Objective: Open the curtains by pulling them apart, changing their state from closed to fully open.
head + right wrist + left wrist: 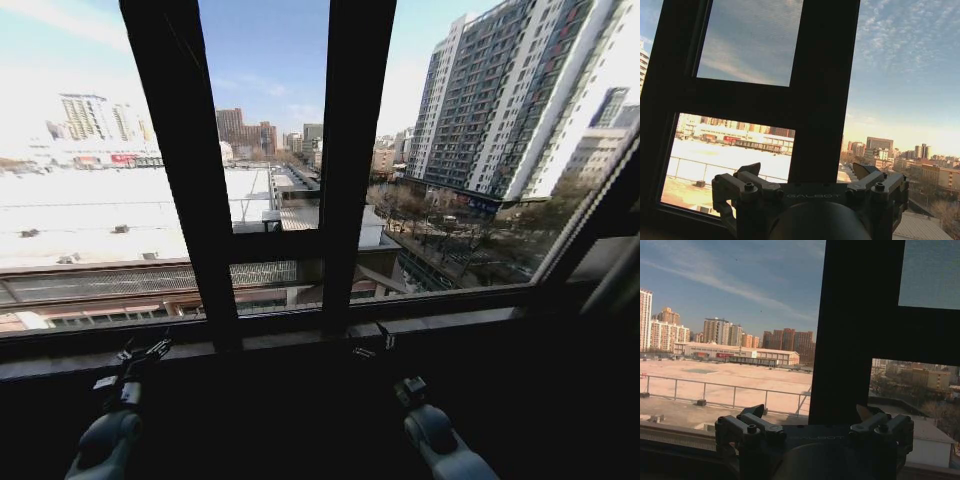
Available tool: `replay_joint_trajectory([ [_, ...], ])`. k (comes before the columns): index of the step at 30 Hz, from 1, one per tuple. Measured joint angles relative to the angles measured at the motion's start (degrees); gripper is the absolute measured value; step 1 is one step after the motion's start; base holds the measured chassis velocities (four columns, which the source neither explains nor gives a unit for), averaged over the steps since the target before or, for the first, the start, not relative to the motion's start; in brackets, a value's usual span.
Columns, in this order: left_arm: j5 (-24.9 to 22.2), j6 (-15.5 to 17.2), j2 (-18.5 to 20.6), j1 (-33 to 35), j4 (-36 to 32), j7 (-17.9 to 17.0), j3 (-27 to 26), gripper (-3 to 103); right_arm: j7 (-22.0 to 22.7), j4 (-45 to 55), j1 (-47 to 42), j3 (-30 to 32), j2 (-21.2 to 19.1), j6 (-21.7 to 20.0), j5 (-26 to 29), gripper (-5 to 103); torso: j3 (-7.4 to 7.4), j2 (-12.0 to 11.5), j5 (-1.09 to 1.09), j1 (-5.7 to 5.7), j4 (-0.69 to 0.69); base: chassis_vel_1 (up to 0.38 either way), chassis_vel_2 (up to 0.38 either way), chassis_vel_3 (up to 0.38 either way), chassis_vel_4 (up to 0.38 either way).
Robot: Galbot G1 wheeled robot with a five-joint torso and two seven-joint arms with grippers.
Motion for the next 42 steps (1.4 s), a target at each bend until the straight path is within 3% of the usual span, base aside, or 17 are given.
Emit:
replay_joint_trajectory([
  [11,0.0,0.0,-0.01,0.0,-0.01,0.08,0.01,100,0.01,0.0,0.0,0.02,-0.02,0.0,0.0,100,0.0,-0.01,0.04,-0.01,-0.01,-0.163,-0.195,0.19,0.168],
  [15,0.0,0.01,0.0,0.0,0.01,-0.01,-0.01,100,0.0,0.0,0.0,-0.01,0.02,0.0,0.0,100,0.0,0.0,-0.11,0.0,0.05,0.006,0.008,-0.013,-0.013],
  [18,0.0,0.0,0.01,0.0,0.01,-0.03,-0.04,100,0.0,0.0,0.0,-0.02,0.03,0.0,0.0,100,0.0,0.0,-0.01,0.0,0.03,0.05,0.061,-0.051,-0.067],
  [42,0.0,0.0,-0.01,0.0,-0.02,0.03,0.03,100,0.01,0.0,0.0,0.03,-0.02,0.0,0.0,100,0.0,-0.01,0.03,0.0,-0.03,-0.097,-0.092,0.098,0.095],
])
